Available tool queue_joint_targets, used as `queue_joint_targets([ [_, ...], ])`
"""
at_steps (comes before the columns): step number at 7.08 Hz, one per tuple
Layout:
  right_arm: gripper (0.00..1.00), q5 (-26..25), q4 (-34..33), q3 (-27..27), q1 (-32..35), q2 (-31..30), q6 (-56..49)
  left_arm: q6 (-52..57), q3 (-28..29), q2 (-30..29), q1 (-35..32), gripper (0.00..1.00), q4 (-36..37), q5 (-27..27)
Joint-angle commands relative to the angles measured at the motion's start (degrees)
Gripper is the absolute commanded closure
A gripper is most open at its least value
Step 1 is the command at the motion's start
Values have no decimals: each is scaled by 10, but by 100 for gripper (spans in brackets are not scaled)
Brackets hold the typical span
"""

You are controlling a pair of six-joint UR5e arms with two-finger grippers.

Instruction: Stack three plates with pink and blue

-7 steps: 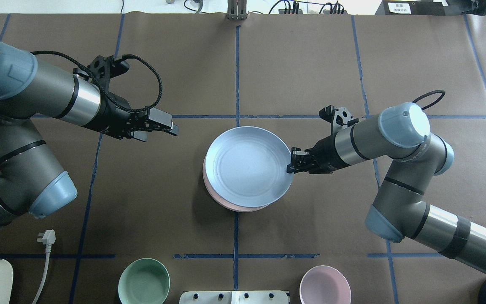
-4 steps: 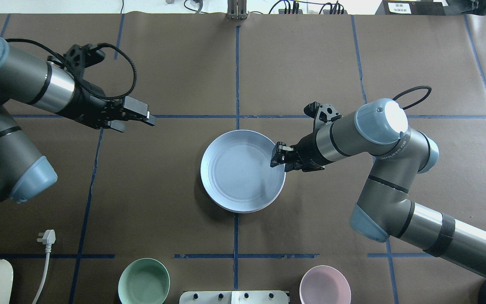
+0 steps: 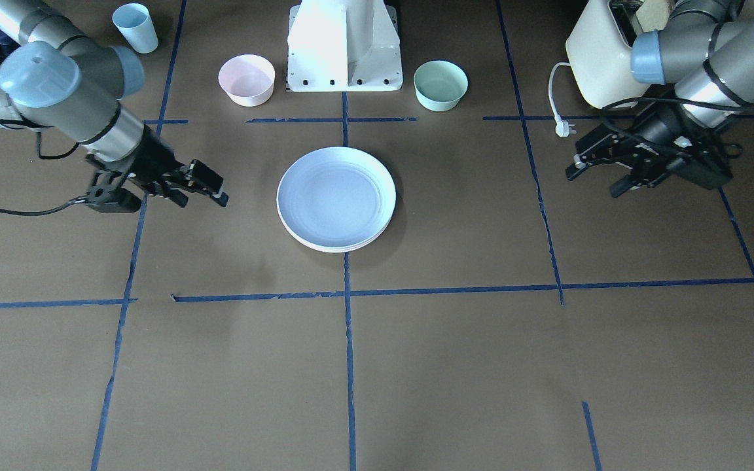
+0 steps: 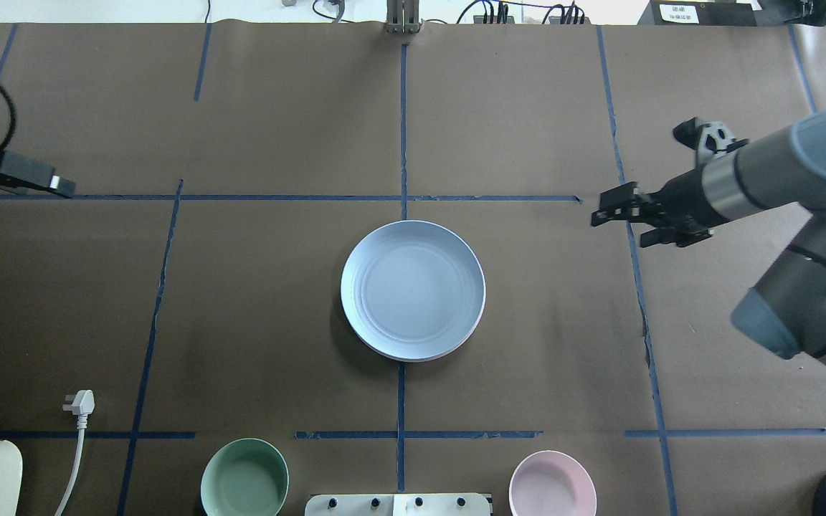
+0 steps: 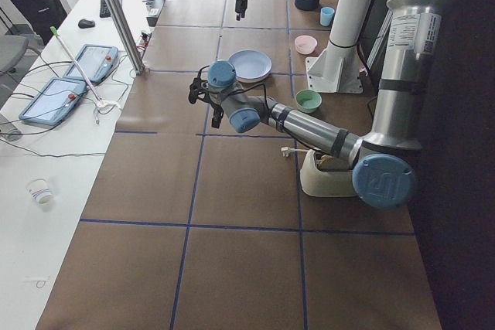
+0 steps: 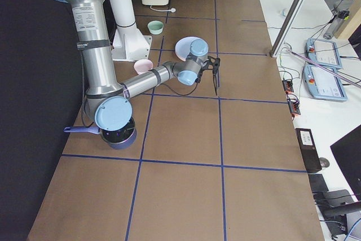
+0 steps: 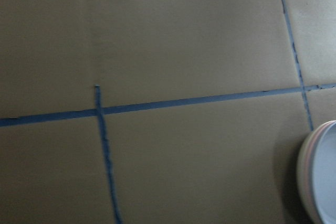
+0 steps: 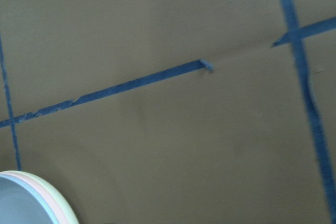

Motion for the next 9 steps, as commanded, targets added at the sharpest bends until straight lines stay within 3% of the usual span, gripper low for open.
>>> queue_joint_targets([
  [1,0,52,-14,-13,115,-76,-191,182,10,31,-76,0,71,18],
  [4,0,74,-201,-10,263,-106,-532,487,11,29,-207,0,335,33],
  [5,0,74,-277,-6,309,-105,-641,509,11,30,-213,0,388,32],
  [7,0,69,-416,-10,369,-104,-816,510,-6,54,-214,0,438,33],
  [9,0,66,-464,-6,380,-102,-858,507,-4,94,-213,0,427,29],
])
